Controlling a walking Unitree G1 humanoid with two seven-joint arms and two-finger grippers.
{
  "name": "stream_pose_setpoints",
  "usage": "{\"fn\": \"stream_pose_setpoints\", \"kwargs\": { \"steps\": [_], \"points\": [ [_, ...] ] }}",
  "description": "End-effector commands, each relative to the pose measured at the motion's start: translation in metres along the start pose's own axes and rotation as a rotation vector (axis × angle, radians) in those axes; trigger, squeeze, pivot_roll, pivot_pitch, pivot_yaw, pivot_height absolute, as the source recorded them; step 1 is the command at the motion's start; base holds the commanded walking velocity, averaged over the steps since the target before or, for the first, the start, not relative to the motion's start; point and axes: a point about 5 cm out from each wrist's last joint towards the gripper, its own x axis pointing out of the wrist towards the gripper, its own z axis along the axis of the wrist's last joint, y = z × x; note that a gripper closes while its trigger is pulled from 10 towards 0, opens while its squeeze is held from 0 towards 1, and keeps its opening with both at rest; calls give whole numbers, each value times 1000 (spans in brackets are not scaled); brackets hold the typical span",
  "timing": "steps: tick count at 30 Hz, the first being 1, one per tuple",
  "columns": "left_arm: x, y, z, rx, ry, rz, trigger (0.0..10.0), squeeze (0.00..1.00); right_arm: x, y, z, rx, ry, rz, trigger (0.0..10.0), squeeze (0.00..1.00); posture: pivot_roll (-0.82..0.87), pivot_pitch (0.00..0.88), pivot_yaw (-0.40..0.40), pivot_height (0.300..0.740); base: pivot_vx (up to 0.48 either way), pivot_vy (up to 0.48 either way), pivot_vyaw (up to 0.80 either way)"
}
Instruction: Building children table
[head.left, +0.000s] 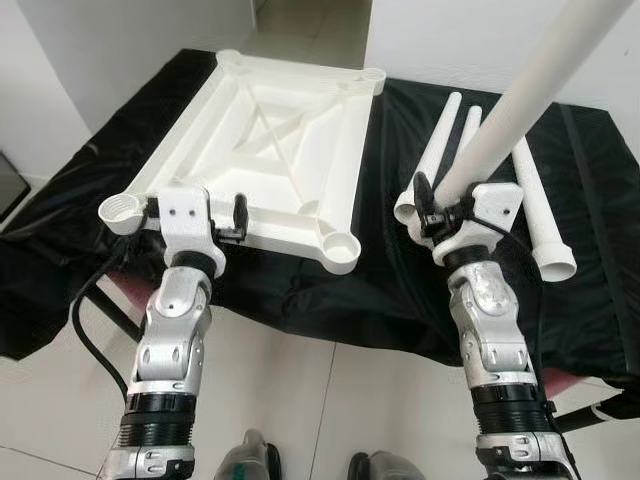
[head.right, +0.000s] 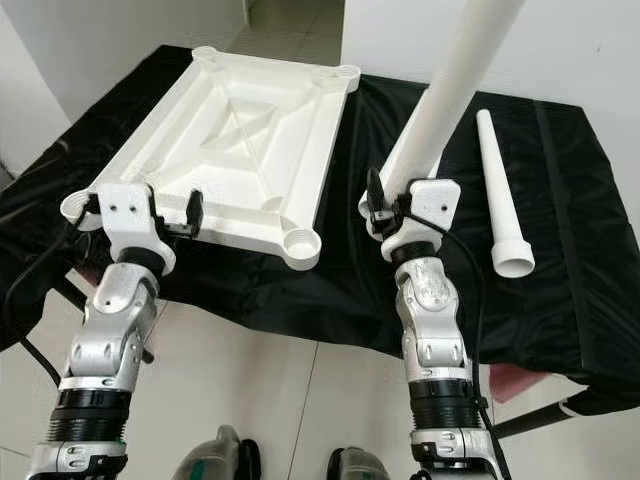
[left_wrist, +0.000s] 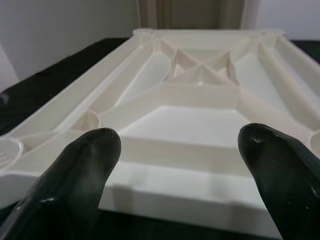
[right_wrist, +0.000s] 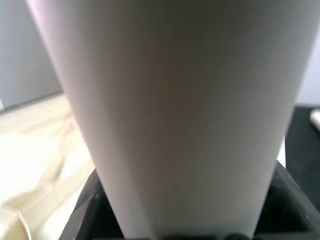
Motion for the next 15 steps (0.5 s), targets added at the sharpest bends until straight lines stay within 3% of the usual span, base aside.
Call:
{"fn": "stream_pose_setpoints", "kwargs": {
  "steps": [1, 15],
  "points": [
    [-2, 5, -6, 22, 13, 94, 10000, 0, -3, 0, -6, -7, 9, -6, 10000, 0, 14, 50, 50, 740, 0, 0, 0],
    [9, 5, -21, 28, 51, 83, 10000, 0, -9, 3, -26, -5, 75, -8, 10000, 0, -8, 48, 59, 740, 0, 0, 0]
  ]
}}
